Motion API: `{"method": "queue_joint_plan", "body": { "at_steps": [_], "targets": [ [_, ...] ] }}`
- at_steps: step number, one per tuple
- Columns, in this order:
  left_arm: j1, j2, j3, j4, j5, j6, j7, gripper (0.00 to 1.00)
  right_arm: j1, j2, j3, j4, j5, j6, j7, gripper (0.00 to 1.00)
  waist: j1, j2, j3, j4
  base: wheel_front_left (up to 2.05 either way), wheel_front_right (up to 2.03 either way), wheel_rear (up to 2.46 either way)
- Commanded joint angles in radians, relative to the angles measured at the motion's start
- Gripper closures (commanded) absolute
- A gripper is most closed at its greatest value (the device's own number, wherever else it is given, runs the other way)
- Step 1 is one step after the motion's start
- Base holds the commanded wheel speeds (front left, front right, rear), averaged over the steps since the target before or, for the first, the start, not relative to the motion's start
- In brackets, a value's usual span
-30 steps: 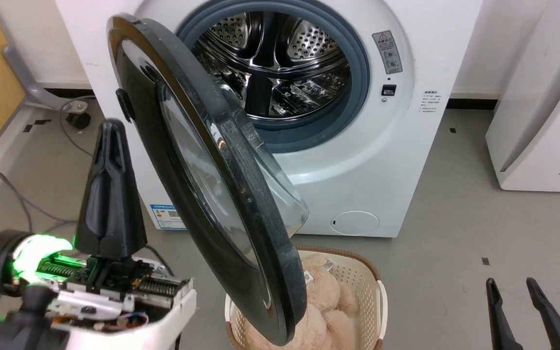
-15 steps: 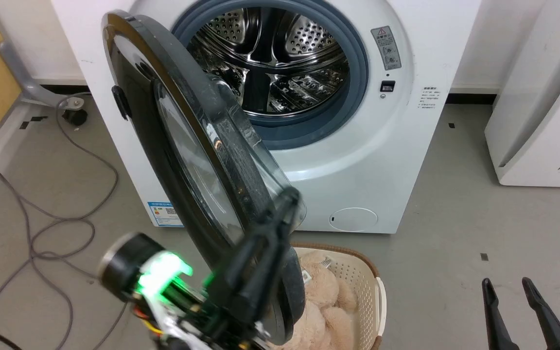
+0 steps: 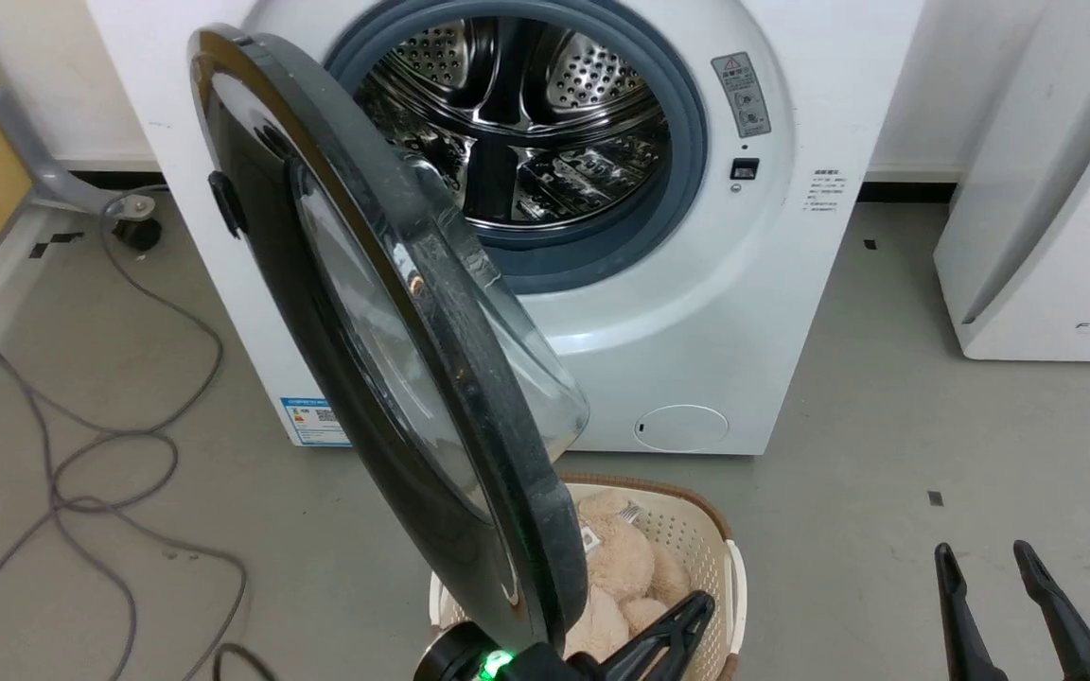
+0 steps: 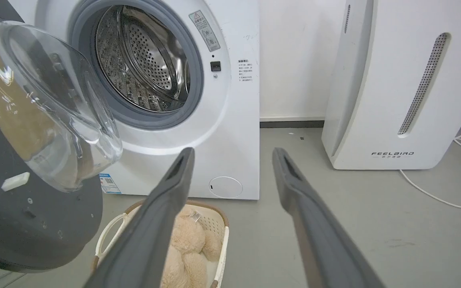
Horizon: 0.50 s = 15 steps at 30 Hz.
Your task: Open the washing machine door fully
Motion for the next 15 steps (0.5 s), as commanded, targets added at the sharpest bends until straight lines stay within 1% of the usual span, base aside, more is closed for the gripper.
{"method": "queue_joint_plan", "body": {
  "at_steps": [1,5,8,13,14,15],
  "targets": [
    [-0.005,-0.009,0.003,0.016,-0.002,0.005,0.005,1.00,0.004,0.005,0.000,-0.004,-0.002,0.001,0.000,0.00,0.0000,-0.0001,0.000,-0.002,0.00,0.00,0.00],
    [-0.055,-0.036,0.020,0.100,-0.017,0.029,0.002,1.00,0.006,0.005,0.001,-0.002,0.000,0.001,0.004,0.00,0.0000,-0.0001,0.002,-0.009,0.00,0.00,0.00],
    [-0.094,-0.050,0.042,0.155,-0.021,0.060,-0.020,1.00,0.005,0.005,0.005,0.002,0.000,0.001,0.006,0.00,0.0000,-0.0001,-0.001,-0.016,0.00,0.00,0.00],
    [-0.133,-0.062,0.073,0.224,-0.031,0.117,-0.052,1.00,0.008,0.005,0.006,0.005,-0.004,0.001,0.006,0.00,0.0000,-0.0001,-0.005,-0.025,0.00,0.00,0.00],
    [-0.139,-0.065,0.088,0.251,-0.039,0.149,-0.067,1.00,0.012,0.005,0.008,0.009,-0.003,0.001,0.007,0.00,0.0000,-0.0001,-0.012,-0.028,0.00,0.00,0.00],
    [-0.138,-0.066,0.090,0.257,-0.040,0.158,-0.069,1.00,0.013,0.005,0.008,0.010,-0.002,0.001,0.007,0.00,0.0000,-0.0001,-0.014,-0.028,0.00,0.00,0.00]
  ]
}}
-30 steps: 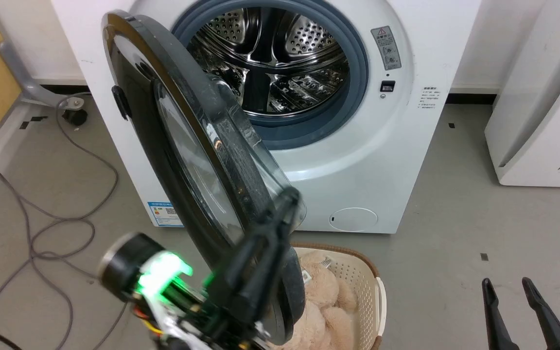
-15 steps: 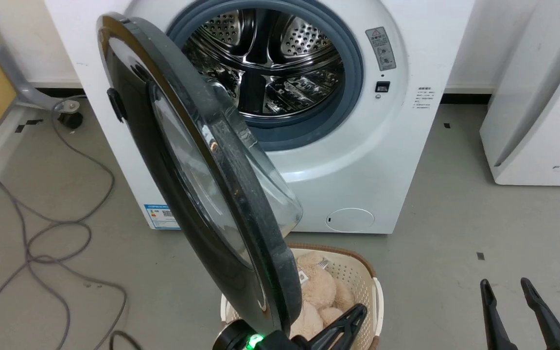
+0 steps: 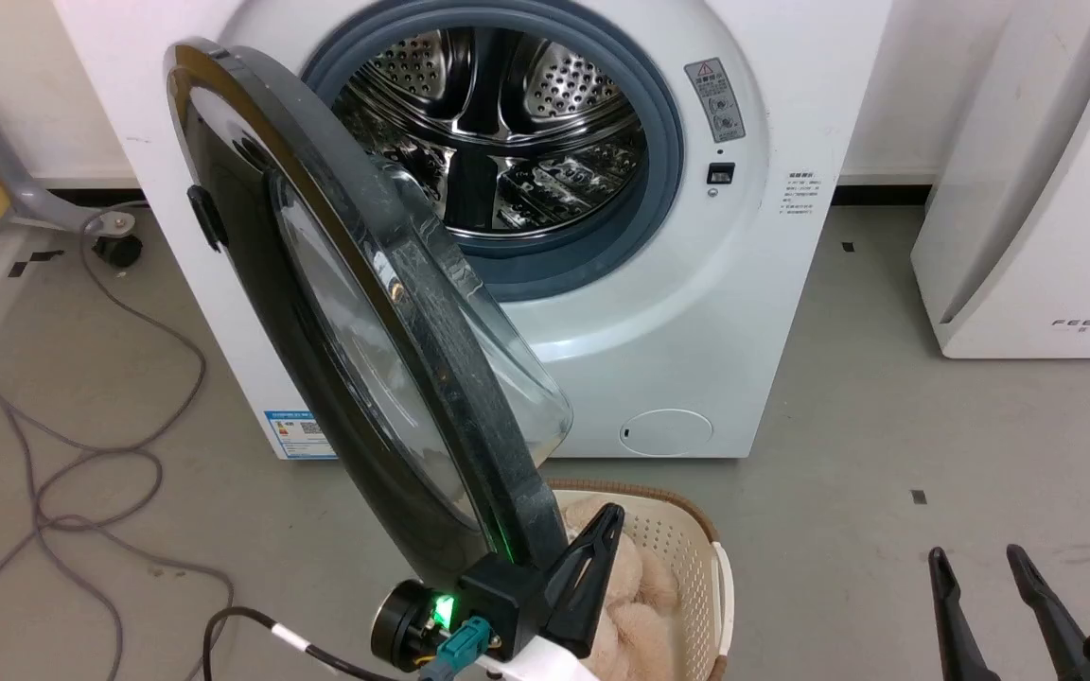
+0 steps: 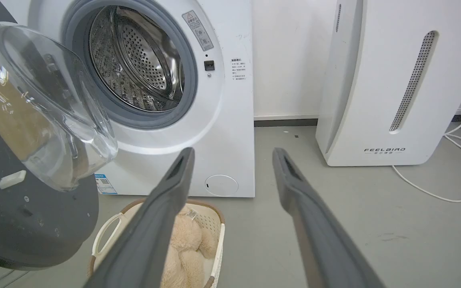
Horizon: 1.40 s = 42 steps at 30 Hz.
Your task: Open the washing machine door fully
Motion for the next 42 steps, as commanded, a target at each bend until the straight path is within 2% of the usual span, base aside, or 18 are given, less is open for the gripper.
{"method": "queue_joint_plan", "body": {
  "at_steps": [1,9,16,23,30,31,37,42],
  "targets": [
    [-0.009,-0.002,0.003,0.006,-0.004,0.010,-0.008,1.00,0.013,0.005,0.003,0.004,0.000,0.001,0.001,0.00,0.0000,0.0000,-0.004,0.001,0.00,0.00,0.00],
    [0.048,0.006,0.027,-0.001,-0.016,0.073,-0.003,1.00,0.024,0.005,0.008,0.012,0.003,0.001,0.001,0.00,0.0000,0.0000,-0.026,0.018,0.00,0.00,0.00],
    [0.126,0.033,0.038,-0.067,-0.018,0.118,0.017,1.00,0.041,0.005,0.005,0.019,0.012,0.001,-0.003,0.00,0.0000,0.0000,-0.032,0.073,0.00,0.00,0.00],
    [0.198,0.047,0.060,-0.140,-0.030,0.163,0.018,1.00,0.047,0.005,-0.003,0.022,0.016,0.001,-0.007,0.00,0.0000,0.0000,-0.032,0.178,0.00,0.00,0.00],
    [0.223,0.063,0.098,-0.175,-0.031,0.203,0.005,1.00,0.041,0.005,-0.011,0.022,0.022,0.001,-0.014,0.00,0.0000,0.0000,-0.016,0.330,0.00,0.00,0.00],
    [0.223,0.063,0.098,-0.175,-0.031,0.203,0.005,1.00,0.041,0.005,-0.011,0.022,0.022,0.001,-0.014,0.00,0.0000,0.0000,-0.016,0.330,0.00,0.00,0.00],
    [0.209,0.079,0.165,-0.176,-0.058,0.221,-0.016,1.00,0.022,0.005,-0.015,0.032,0.029,0.001,-0.025,0.00,0.0000,0.0000,0.004,0.427,0.00,0.00,0.00],
    [0.180,0.106,0.256,-0.137,-0.104,0.223,-0.050,1.00,0.003,0.005,0.001,0.046,0.021,0.001,-0.028,0.00,0.0000,0.0000,0.013,0.456,0.00,0.00,0.00]
  ]
}}
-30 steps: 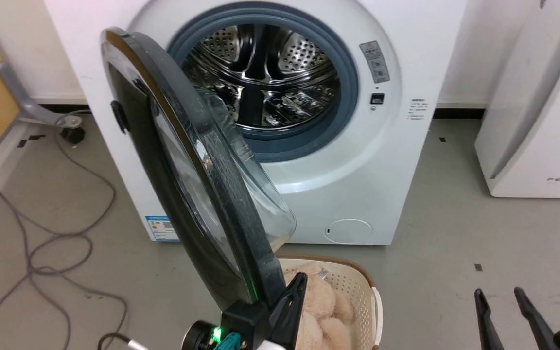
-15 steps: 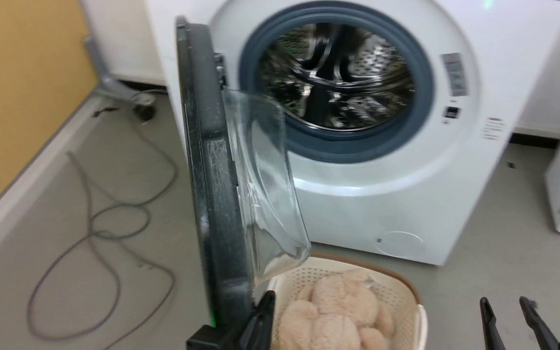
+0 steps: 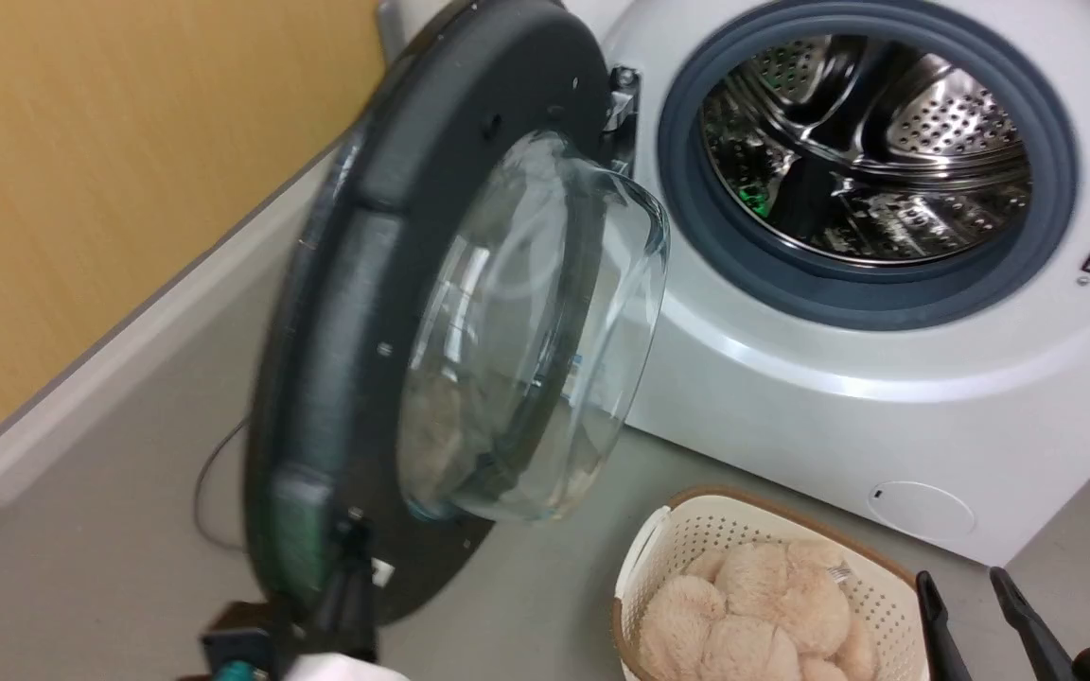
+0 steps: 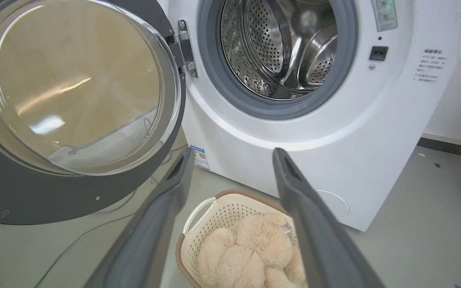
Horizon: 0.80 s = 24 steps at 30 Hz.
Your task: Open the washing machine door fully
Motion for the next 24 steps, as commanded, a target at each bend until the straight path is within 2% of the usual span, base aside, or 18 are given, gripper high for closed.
{"method": "queue_joint_plan", "body": {
  "at_steps": [1,9,14,20,24],
  "targets": [
    [-0.020,0.008,0.011,0.005,-0.007,0.004,-0.007,1.00,-0.017,0.003,0.000,0.004,-0.005,0.001,-0.008,0.00,0.0000,0.0000,0.007,0.009,0.00,0.00,0.00],
    [-0.108,0.079,0.158,0.150,-0.085,-0.034,-0.071,1.00,-0.028,0.003,0.016,0.004,-0.013,0.001,0.004,0.00,0.0000,0.0000,0.032,-0.005,0.00,0.00,0.00],
    [-0.189,0.093,0.248,0.266,-0.141,-0.071,-0.118,1.00,-0.035,0.003,0.014,-0.014,-0.024,0.001,0.024,0.00,0.0000,0.0000,0.071,-0.033,0.00,0.00,0.00],
    [-0.286,0.120,0.338,0.425,-0.143,-0.114,-0.139,1.00,-0.061,0.003,0.011,-0.044,-0.050,0.001,0.055,0.00,0.0000,0.0000,0.113,-0.067,0.00,0.00,0.00],
    [-0.334,0.114,0.412,0.483,-0.108,-0.143,-0.140,1.00,-0.073,0.003,0.008,-0.056,-0.058,0.001,0.071,0.00,0.0000,0.0000,0.132,-0.082,0.00,0.00,0.00]
  ]
}}
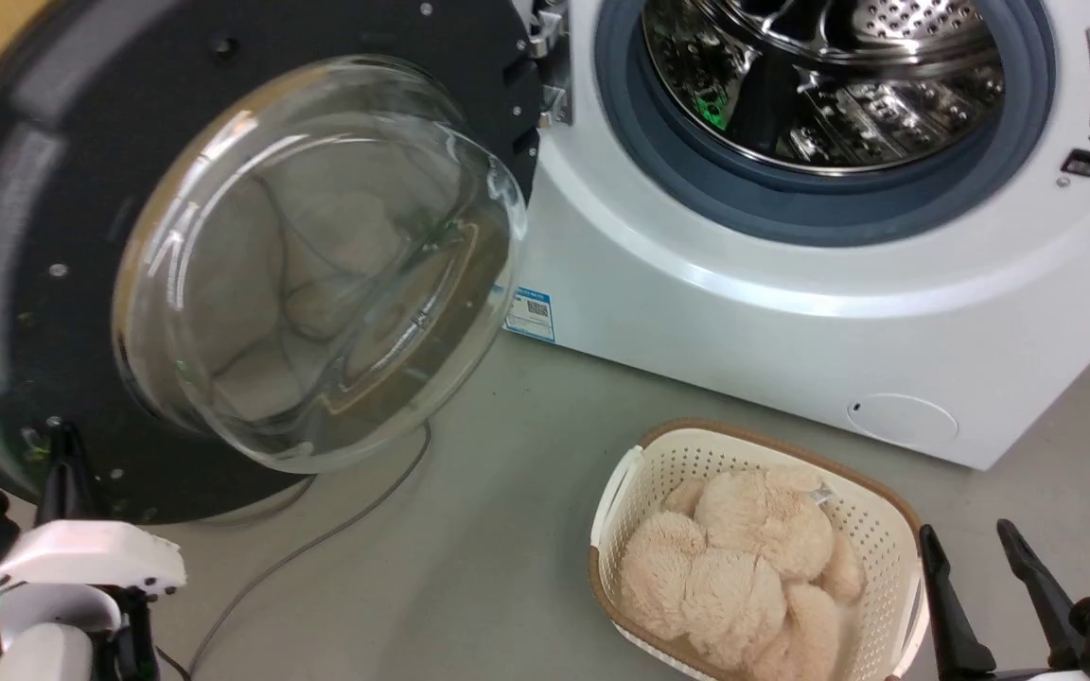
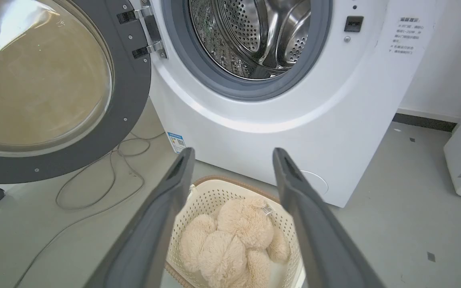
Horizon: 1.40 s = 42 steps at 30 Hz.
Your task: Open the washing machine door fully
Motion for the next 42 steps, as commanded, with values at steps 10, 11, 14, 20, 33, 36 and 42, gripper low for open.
{"method": "queue_joint_plan", "body": {
  "at_steps": [10,11,14,20,33,36,42],
  "targets": [
    [-0.027,-0.048,0.165,0.060,0.129,-0.087,-0.005,1.00,-0.013,0.003,0.001,0.012,0.002,0.001,0.004,0.00,-0.0001,0.0000,-0.025,-0.026,0.00,0.00,0.00],
    [-0.011,-0.059,0.172,0.049,0.145,-0.092,-0.005,1.00,-0.008,0.003,0.002,0.020,0.007,0.001,0.001,0.00,-0.0001,0.0000,-0.038,-0.027,0.00,0.00,0.00],
    [0.057,-0.098,0.180,0.000,0.187,-0.098,-0.005,1.00,0.006,0.003,0.011,0.044,0.025,0.001,-0.016,0.00,-0.0001,0.0000,-0.078,-0.030,0.00,0.00,0.00],
    [0.211,-0.174,0.146,-0.138,0.249,-0.090,-0.005,1.00,0.023,0.003,0.018,0.078,0.052,0.001,-0.048,0.00,-0.0001,0.0000,-0.117,-0.026,0.00,0.00,0.00],
    [0.345,-0.222,-0.098,-0.290,0.266,-0.070,-0.005,0.04,0.003,0.003,0.018,0.102,0.046,0.001,-0.075,0.00,-0.0001,0.0000,-0.129,-0.081,0.00,0.00,0.00],
    [0.345,-0.223,-0.159,-0.303,0.299,-0.064,-0.005,0.00,-0.002,0.003,0.026,0.103,0.039,0.001,-0.075,0.00,-0.0001,0.0000,-0.130,-0.119,0.00,0.00,0.00],
    [0.335,-0.217,-0.238,-0.304,0.351,-0.070,0.010,0.00,-0.007,0.003,0.036,0.108,0.028,0.001,-0.077,0.00,-0.0001,0.0000,-0.135,-0.201,0.00,0.00,0.00]
  ]
}}
